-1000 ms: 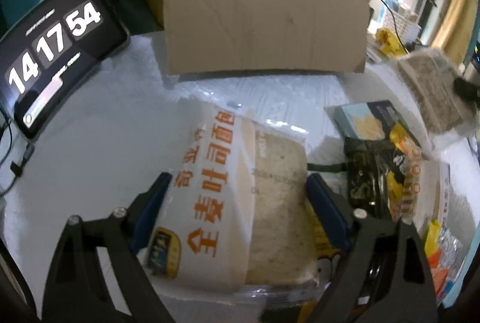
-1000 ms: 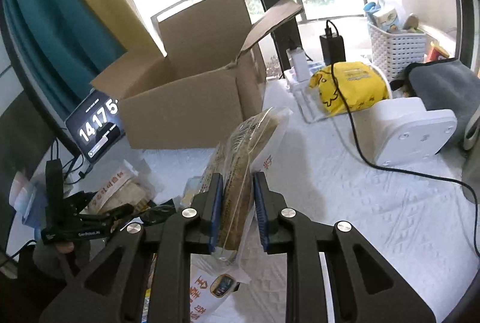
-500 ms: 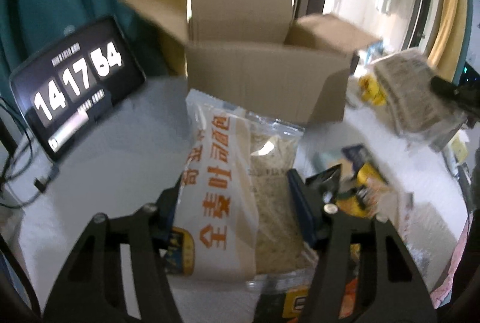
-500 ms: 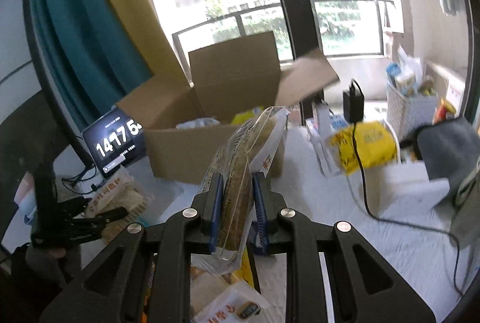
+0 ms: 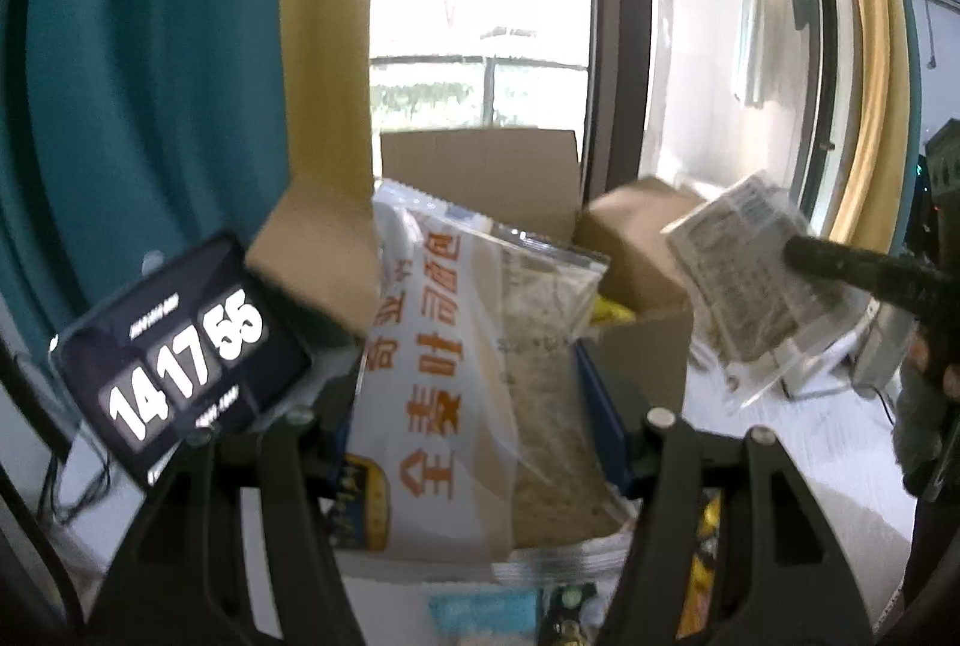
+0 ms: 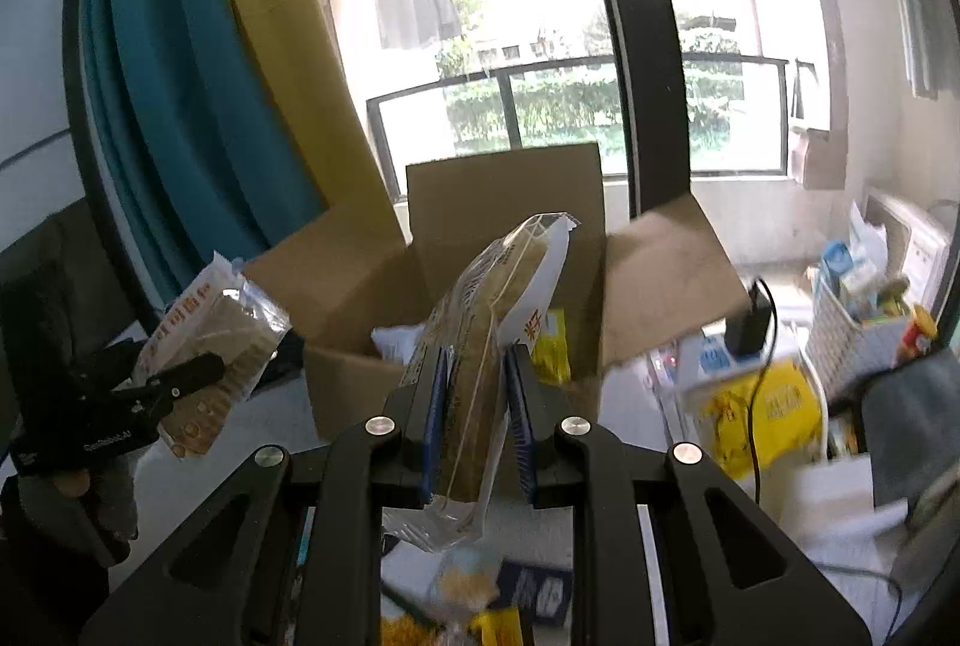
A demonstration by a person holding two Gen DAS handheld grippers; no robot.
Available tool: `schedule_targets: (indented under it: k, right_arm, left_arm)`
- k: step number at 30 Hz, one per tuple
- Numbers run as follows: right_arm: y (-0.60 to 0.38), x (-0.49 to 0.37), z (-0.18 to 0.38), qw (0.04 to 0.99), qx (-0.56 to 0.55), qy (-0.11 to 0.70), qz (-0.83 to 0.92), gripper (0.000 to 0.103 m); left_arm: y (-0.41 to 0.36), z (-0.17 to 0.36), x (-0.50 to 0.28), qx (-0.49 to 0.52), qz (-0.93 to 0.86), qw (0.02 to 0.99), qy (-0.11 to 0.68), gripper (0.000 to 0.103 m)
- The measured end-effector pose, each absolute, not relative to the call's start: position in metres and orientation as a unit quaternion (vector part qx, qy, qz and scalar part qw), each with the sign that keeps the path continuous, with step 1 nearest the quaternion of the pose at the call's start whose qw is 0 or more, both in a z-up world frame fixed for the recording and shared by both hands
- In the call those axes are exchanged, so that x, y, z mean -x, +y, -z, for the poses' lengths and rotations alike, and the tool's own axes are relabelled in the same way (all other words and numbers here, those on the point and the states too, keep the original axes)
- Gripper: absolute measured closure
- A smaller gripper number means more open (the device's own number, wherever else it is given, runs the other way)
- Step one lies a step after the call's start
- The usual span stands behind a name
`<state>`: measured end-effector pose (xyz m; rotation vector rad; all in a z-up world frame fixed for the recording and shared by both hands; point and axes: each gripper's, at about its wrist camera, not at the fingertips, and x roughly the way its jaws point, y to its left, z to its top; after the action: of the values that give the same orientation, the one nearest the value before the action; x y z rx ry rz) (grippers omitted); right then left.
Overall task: Organize snacks
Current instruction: 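Lower both bread bags into the box and open both tools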
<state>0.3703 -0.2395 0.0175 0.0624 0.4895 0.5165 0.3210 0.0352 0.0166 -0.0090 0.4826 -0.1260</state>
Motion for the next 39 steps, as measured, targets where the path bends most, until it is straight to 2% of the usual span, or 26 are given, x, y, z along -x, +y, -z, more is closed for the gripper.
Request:
schedule_targets:
  k: [15,18,20,21,23,24,25,39]
  right_arm:
    - [-0.199,-0.455,-0.023,0.95,-0.01,0.207,-0.231,0.081]
    - [-0.189,-0.474,-0.021,0.951,-0.012,0.206,-0.23,0.081]
    - [-0.18,-0.488,-0.018,0.95,-0.007,0.212,-0.227,0.081]
    - [-0.176,-0.495,-0.015,0.949,-0.002,0.218,-0.23,0.078]
    - [-0.172,-0.501,-0.01,0.948,0.0,0.22,-0.23,0.06]
    - [-0.172,-0.502,-0.008,0.949,0.0,0.219,-0.228,0.044]
    - [-0.172,-0.5,-0.007,0.949,0.0,0.218,-0.228,0.041]
    - [-0.187,-0.431,-0.014,0.944,0.014,0.235,-0.229,0.041]
  left_arm:
    - [0.023,-0.016,-0.429,0.003,0.062,0.972,0.228,0.04]
    - [0.023,-0.01,-0.453,0.009,0.058,0.97,0.234,0.038]
    - [0.024,-0.005,-0.469,0.012,0.051,0.968,0.247,0.034]
    - [0.025,-0.003,-0.473,0.012,0.048,0.967,0.25,0.03]
    - [0.026,-0.002,-0.476,0.016,0.04,0.969,0.245,0.013]
    - [0.027,-0.002,-0.475,0.02,0.04,0.969,0.242,0.012]
    - [0.028,-0.002,-0.474,0.022,0.041,0.97,0.24,0.011]
    - [0.025,-0.019,-0.4,0.021,0.053,0.973,0.223,0.01]
